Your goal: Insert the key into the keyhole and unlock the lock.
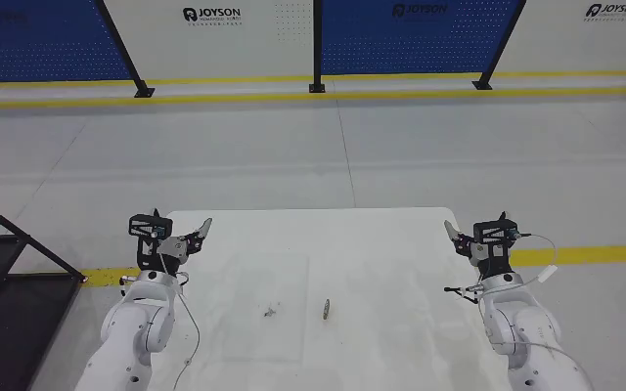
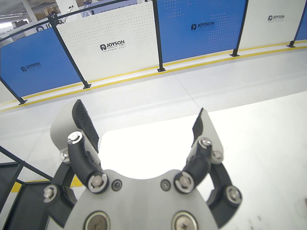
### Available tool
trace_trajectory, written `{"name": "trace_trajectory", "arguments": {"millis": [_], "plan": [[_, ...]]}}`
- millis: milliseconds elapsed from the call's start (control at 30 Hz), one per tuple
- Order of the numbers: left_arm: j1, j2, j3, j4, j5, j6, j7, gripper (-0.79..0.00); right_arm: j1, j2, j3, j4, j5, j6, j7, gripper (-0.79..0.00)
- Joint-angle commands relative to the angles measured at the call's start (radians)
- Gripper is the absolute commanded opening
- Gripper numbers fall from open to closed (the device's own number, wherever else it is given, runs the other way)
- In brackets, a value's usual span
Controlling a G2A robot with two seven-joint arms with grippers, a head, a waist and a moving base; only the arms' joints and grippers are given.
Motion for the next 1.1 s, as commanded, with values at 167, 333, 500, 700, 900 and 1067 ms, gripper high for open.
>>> {"name": "trace_trajectory", "arguments": {"millis": [167,333,500,700,900,1067], "plan": [[0.036,0.0,0.017,-0.024,0.032,-0.04,-0.003,0.0,0.0,0.0,0.0,0.0,0.0,0.0,0.0,0.0],[0.175,0.002,0.056,-0.128,0.084,-0.098,-0.086,0.0,0.0,0.0,0.0,0.0,0.0,0.0,0.0,0.0],[0.287,0.0,0.122,-0.217,0.142,-0.102,-0.251,0.0,0.0,0.0,0.0,0.0,0.0,0.0,0.0,0.0],[0.284,-0.009,0.231,-0.223,0.174,-0.086,-0.42,0.0,0.0,0.0,0.0,0.0,0.0,0.0,0.0,0.0],[0.19,-0.027,0.351,-0.156,0.203,-0.003,-0.542,-0.012,0.0,0.0,0.0,0.0,0.0,0.0,0.0,0.0],[0.132,-0.041,0.429,-0.102,0.269,0.072,-0.605,-0.135,0.0,0.0,0.0,0.0,0.0,0.0,0.0,0.0]]}}
